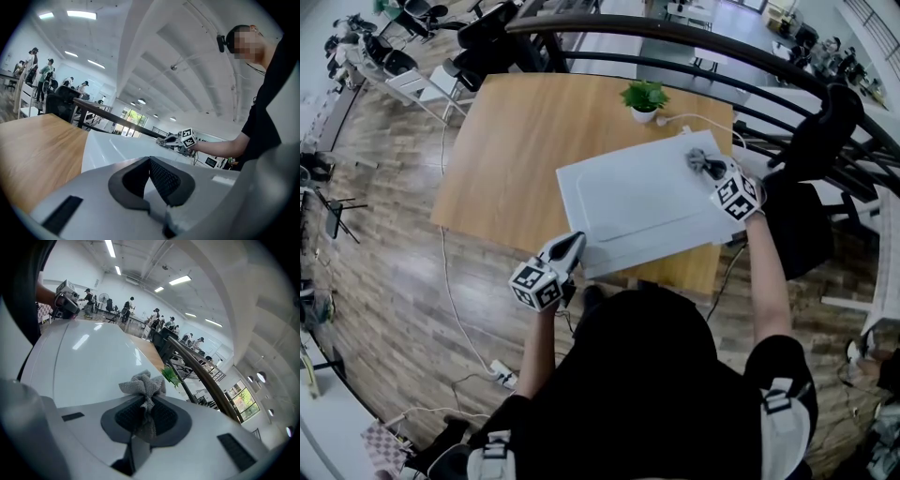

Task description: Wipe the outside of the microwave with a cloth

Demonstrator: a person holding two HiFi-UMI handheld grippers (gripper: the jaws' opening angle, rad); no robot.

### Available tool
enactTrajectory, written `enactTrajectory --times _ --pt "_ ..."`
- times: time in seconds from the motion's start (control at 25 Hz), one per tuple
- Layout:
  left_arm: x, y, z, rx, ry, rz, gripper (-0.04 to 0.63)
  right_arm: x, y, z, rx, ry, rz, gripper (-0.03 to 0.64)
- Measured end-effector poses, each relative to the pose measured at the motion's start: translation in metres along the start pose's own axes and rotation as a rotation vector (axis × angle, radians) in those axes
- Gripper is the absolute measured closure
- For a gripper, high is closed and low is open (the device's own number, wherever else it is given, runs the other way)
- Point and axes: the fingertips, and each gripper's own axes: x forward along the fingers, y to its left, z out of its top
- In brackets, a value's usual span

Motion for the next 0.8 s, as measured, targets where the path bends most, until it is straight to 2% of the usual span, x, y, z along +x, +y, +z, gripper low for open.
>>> enactTrajectory --times 0.32,0.8 --pt "0.003 -0.006 -0.004 0.0 -0.012 0.033 0.592 0.006 -0.033 -0.026 0.07 0.012 -0.059 0.581" --pt "-0.004 -0.019 -0.009 -0.016 -0.026 0.105 0.592 0.02 -0.064 -0.028 0.133 -0.03 -0.067 0.583"
